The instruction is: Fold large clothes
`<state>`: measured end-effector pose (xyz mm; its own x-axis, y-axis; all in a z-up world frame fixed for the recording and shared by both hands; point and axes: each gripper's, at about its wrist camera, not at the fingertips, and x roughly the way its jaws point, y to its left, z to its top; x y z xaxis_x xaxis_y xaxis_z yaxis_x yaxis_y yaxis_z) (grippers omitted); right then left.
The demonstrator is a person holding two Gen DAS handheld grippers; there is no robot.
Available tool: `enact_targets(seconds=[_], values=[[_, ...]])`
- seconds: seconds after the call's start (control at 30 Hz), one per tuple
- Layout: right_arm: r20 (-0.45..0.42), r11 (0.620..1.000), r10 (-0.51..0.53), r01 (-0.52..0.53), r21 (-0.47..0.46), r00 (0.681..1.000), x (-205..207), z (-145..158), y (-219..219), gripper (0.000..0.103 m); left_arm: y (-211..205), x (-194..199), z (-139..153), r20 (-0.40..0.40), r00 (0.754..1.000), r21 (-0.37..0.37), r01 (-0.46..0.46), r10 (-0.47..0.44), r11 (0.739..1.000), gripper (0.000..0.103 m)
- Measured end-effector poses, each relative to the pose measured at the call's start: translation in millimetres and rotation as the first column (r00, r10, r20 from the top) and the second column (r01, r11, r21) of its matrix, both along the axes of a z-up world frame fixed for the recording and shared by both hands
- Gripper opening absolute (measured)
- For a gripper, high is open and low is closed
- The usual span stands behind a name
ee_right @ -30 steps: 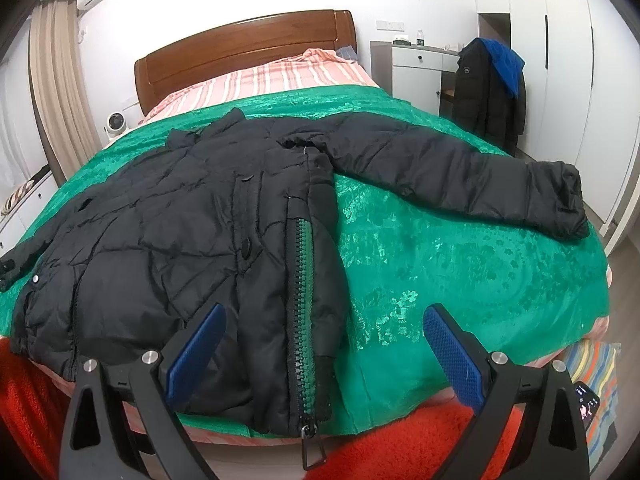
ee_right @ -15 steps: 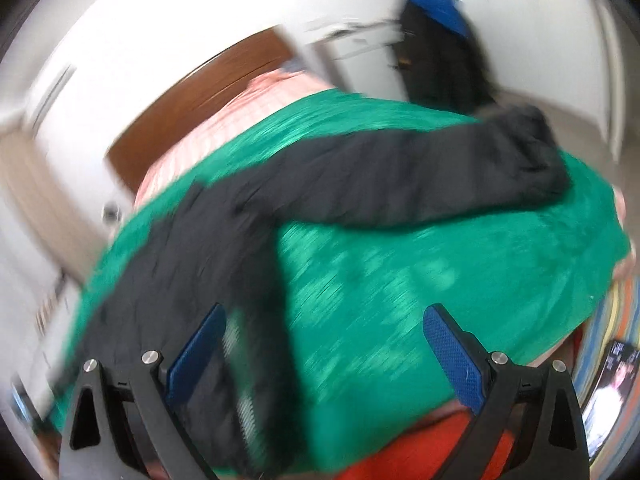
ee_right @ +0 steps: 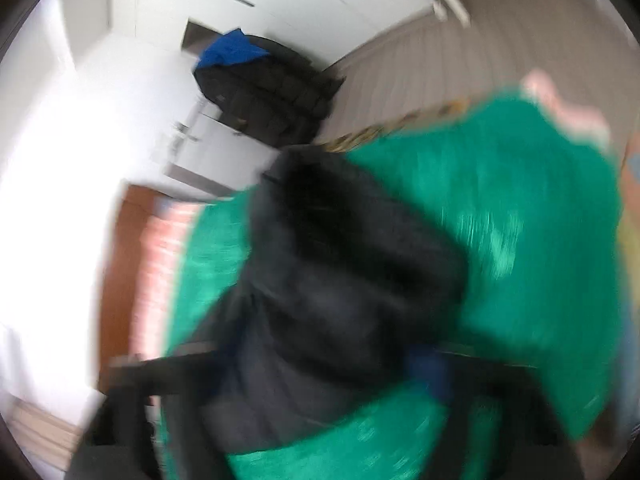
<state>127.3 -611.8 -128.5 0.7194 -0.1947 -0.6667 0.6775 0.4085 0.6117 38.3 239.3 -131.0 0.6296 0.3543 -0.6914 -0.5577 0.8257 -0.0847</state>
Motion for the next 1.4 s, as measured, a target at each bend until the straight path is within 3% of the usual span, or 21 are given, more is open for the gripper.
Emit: enact_targets(seconds=[0.1, 0.2, 0.27, 0.33, 0.37, 0.47, 0.57, 0.6, 0.63, 0.67, 0.7, 0.77, 0.87, 0.97, 1.07, 1.23, 1.33, 1.4], values=[[0.046, 0.978, 0.119, -0.109, -0.176, 0.992, 29, 72, 29, 0.019, -1, 0, -1, 0.003, 1.000, -0.004, 0.007, -0.007, 1.000, 0.103], [0.110, 0.869, 0.346, -0.274, -0.412, 0.932, 71, 163, 105, 0.019, -1, 3, -3, -0.008, 1.000, -0.005, 0.011, -0.011, 1.000, 0.103], [0.139, 0.771, 0.506, -0.374, -0.516, 0.851, 99, 214, 174, 0.019, -3, 6, -4, -0.018, 1.000, -0.002, 0.019, -0.019, 1.000, 0.103], [0.151, 0.676, 0.645, -0.467, -0.570, 0.750, 129, 246, 249, 0.018, -5, 6, -4, -0.017, 1.000, 0.003, 0.023, -0.023, 1.000, 0.103], [0.151, 0.646, 0.685, -0.498, -0.579, 0.713, 141, 252, 276, 0.018, -5, 5, -3, -0.014, 1.000, 0.003, 0.025, -0.025, 1.000, 0.103], [0.113, 0.541, 0.785, -0.584, -0.604, 0.609, 181, 247, 375, 0.018, -3, 2, -2, 0.000, 1.000, -0.011, 0.022, -0.022, 1.000, 0.103], [0.034, 0.448, 0.846, -0.675, -0.586, 0.533, 221, 203, 466, 0.025, 2, -1, -2, 0.012, 1.000, -0.031, 0.011, -0.011, 0.999, 0.103], [0.003, 0.422, 0.862, -0.716, -0.556, 0.506, 232, 185, 485, 0.056, 5, -2, -2, 0.016, 1.000, -0.041, 0.004, -0.004, 0.999, 0.103], [-0.045, 0.382, 0.887, -0.784, -0.490, 0.460, 245, 159, 508, 0.092, 7, -3, -3, 0.018, 1.000, -0.048, 0.000, 0.001, 0.999, 0.103], [-0.098, 0.344, 0.907, -0.854, -0.390, 0.410, 258, 129, 531, 0.098, 8, -3, -3, 0.020, 1.000, -0.056, -0.007, 0.008, 0.998, 0.102], [-0.126, 0.334, 0.912, -0.885, -0.324, 0.390, 260, 103, 544, 0.097, 10, -4, -3, 0.022, 1.000, -0.065, -0.012, 0.014, 0.998, 0.102], [-0.143, 0.328, 0.918, -0.912, -0.245, 0.369, 251, 63, 564, 0.096, 14, -7, -4, 0.031, 0.999, -0.085, -0.024, 0.026, 0.996, 0.102], [-0.128, 0.288, 0.939, -0.932, -0.222, 0.320, 218, 41, 582, 0.096, 18, -10, -4, 0.046, 0.998, -0.105, -0.033, 0.038, 0.994, 0.102], [-0.097, 0.252, 0.954, -0.936, -0.245, 0.282, 181, 44, 581, 0.097, 19, -8, -7, 0.039, 0.998, -0.119, -0.035, 0.039, 0.992, 0.102], [-0.086, 0.218, 0.962, -0.919, -0.330, 0.259, 131, 57, 561, 0.097, 14, -6, -7, 0.032, 0.999, -0.103, -0.029, 0.032, 0.994, 0.102], [-0.159, 0.165, 0.950, -0.866, -0.472, 0.268, 58, 67, 511, 0.097, 0, 0, -4, 0.010, 1.000, -0.034, -0.008, 0.008, 0.999, 0.103], [-0.204, 0.154, 0.931, -0.831, -0.535, 0.304, 27, 64, 484, 0.097, -9, 2, -3, -0.002, 1.000, 0.005, 0.008, -0.008, 1.000, 0.103], [-0.218, 0.167, 0.916, -0.813, -0.557, 0.337, 12, 64, 467, 0.097, -11, 3, -3, -0.010, 1.000, 0.021, 0.015, -0.015, 1.000, 0.103]])
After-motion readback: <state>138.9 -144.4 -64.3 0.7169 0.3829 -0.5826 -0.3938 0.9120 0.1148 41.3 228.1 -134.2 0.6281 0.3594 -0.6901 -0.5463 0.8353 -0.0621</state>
